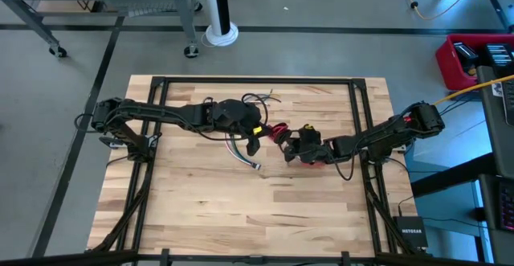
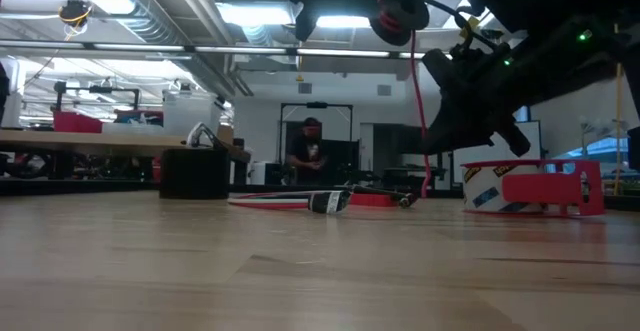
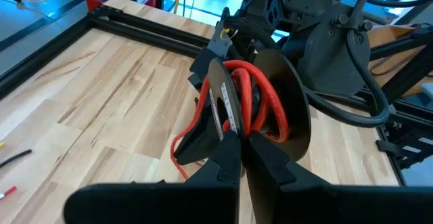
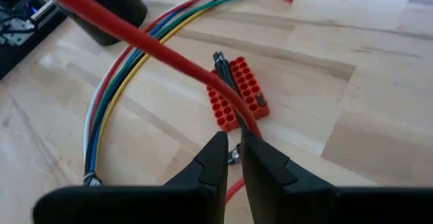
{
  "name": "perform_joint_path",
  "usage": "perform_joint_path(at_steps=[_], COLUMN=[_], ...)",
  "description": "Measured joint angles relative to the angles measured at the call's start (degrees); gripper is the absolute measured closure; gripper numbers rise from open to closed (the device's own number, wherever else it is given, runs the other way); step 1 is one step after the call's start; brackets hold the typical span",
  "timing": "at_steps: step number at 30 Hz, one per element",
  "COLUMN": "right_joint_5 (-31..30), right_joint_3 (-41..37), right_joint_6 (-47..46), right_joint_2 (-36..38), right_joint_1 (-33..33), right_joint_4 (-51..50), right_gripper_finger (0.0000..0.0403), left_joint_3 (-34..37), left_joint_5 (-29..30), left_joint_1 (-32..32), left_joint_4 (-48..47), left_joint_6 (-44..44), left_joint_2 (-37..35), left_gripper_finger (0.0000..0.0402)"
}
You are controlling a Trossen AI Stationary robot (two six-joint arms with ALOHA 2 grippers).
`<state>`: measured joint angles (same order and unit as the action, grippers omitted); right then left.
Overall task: Coil cords
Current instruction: Coil the red wire onto the spool
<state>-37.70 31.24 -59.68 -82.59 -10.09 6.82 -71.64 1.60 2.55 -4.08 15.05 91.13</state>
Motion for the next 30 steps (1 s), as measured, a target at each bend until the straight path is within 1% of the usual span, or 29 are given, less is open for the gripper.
perform_joint_path(at_steps=[2, 6, 8, 19, 30], right_joint_5=[1.02, 5.26, 6.14, 2.64, 2.14], right_joint_3=[0.00, 0.00, 0.00, 0.02, 0.02], right_joint_6=[0.00, -0.05, -0.07, -0.04, -0.03], right_joint_2=[0.00, 0.00, 0.00, -0.01, -0.01], right_joint_1=[0.00, 0.00, 0.00, 0.00, 0.00], right_joint_4=[-0.28, -1.18, -1.56, -3.89, -2.61], right_gripper_finger=[0.0356, 0.0356, 0.0356, 0.0356, 0.0356], left_joint_3=[0.00, 0.00, 0.00, 0.00, 0.00], left_joint_5=[-0.02, -0.13, -0.13, -0.11, -0.11], left_joint_1=[0.13, 0.61, 0.61, 0.57, 0.50], left_joint_4=[-0.02, -0.02, -0.02, -1.05, -1.05], left_joint_6=[-0.06, -0.09, -0.07, 0.87, 1.05], left_joint_2=[0.00, -0.02, -0.01, 0.00, -0.02], left_gripper_finger=[0.0401, 0.0401, 0.0401, 0.0401, 0.0401])
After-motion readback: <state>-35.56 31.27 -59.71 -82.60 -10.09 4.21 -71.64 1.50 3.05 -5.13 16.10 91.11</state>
